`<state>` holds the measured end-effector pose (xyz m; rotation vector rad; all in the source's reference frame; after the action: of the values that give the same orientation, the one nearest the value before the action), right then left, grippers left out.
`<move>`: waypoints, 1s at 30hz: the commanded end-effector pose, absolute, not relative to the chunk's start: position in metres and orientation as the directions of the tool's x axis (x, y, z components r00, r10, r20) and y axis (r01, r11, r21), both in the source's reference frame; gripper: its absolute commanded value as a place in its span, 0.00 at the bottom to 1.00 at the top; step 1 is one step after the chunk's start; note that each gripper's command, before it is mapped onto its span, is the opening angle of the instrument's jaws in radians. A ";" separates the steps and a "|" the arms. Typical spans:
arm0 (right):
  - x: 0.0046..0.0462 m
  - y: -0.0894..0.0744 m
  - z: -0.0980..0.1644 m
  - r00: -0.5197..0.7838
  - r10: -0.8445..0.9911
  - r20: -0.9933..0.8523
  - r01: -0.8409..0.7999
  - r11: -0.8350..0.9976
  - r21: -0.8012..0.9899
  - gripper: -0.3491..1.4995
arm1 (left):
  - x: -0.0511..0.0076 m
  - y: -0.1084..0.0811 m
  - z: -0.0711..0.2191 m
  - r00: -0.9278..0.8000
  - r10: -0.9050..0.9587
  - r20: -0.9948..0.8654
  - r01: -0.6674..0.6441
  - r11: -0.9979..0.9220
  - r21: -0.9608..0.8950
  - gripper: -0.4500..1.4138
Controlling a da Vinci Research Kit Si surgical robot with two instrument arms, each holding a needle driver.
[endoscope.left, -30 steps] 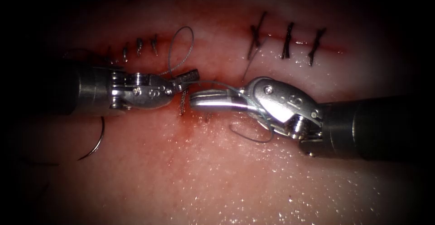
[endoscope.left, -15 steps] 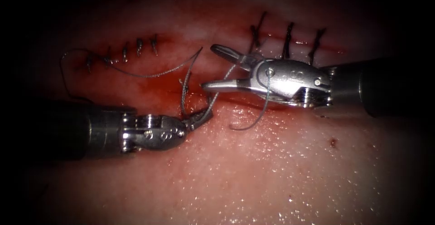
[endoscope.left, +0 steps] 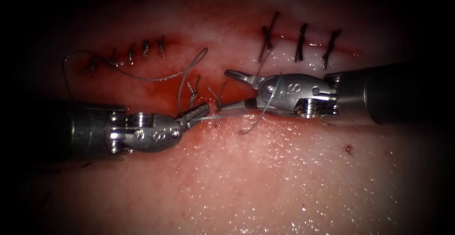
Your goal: Wound Closure
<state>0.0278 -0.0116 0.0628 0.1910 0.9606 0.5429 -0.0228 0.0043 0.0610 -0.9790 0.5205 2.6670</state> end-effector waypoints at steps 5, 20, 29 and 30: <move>0.0303 -0.015 0.064 0.454 0.525 -0.720 -0.199 0.847 0.492 0.51 | -0.0230 0.007 0.061 -0.757 0.085 -0.648 -0.322 -0.911 0.257 0.00; 0.0305 -0.014 0.062 0.119 0.588 -0.800 0.036 0.802 0.596 0.40 | -0.0256 0.010 0.066 -0.779 0.025 -0.627 -0.251 -0.928 0.274 0.00; 0.0298 -0.013 0.060 -0.139 0.634 -0.761 0.069 0.773 0.631 0.40 | -0.0253 0.008 0.070 -0.797 -0.008 -0.604 -0.190 -0.946 0.263 0.00; 0.0298 -0.013 0.060 -0.164 0.639 -0.751 0.072 0.767 0.637 0.40 | -0.0253 0.008 0.071 -0.798 -0.013 -0.602 -0.182 -0.948 0.261 0.00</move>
<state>0.0288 -0.0124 0.0600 0.5668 1.6945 0.5577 -0.0247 0.0081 0.0705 -0.9608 0.4689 2.8577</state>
